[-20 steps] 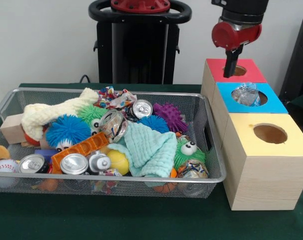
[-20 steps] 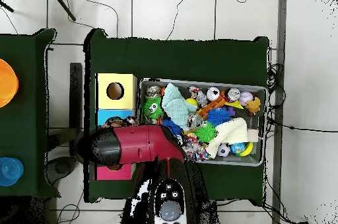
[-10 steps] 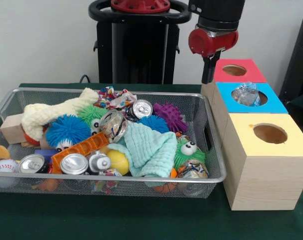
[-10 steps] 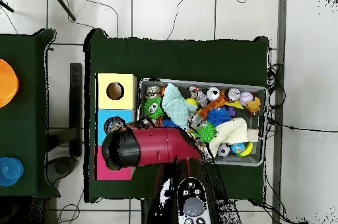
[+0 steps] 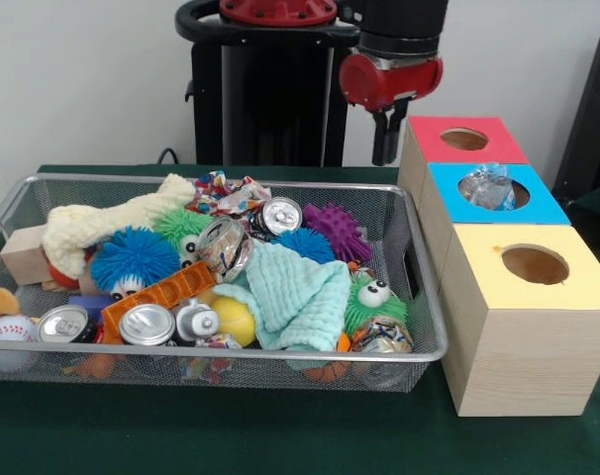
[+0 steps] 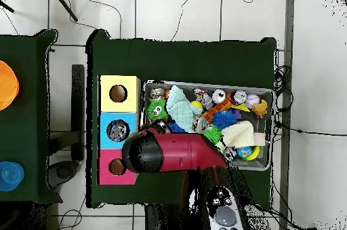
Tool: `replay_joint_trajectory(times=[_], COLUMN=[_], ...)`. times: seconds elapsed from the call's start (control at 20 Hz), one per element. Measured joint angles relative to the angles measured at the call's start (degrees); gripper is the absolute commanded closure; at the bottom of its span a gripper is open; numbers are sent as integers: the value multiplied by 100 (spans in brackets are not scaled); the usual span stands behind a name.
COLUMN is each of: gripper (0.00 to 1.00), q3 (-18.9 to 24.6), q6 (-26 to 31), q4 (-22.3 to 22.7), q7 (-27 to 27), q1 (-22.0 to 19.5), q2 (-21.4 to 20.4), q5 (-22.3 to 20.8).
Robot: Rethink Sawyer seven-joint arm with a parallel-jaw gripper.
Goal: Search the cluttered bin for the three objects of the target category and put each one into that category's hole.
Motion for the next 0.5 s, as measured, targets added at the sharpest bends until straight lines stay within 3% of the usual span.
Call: replay_joint_trajectory(times=[0.25, 0.5], gripper=[100, 100], q3=[169, 276], q6=[-5, -5], q4=[256, 370], q7=[0, 0], q1=[-482, -693], q2=[-163, -196], q5=[0, 0])
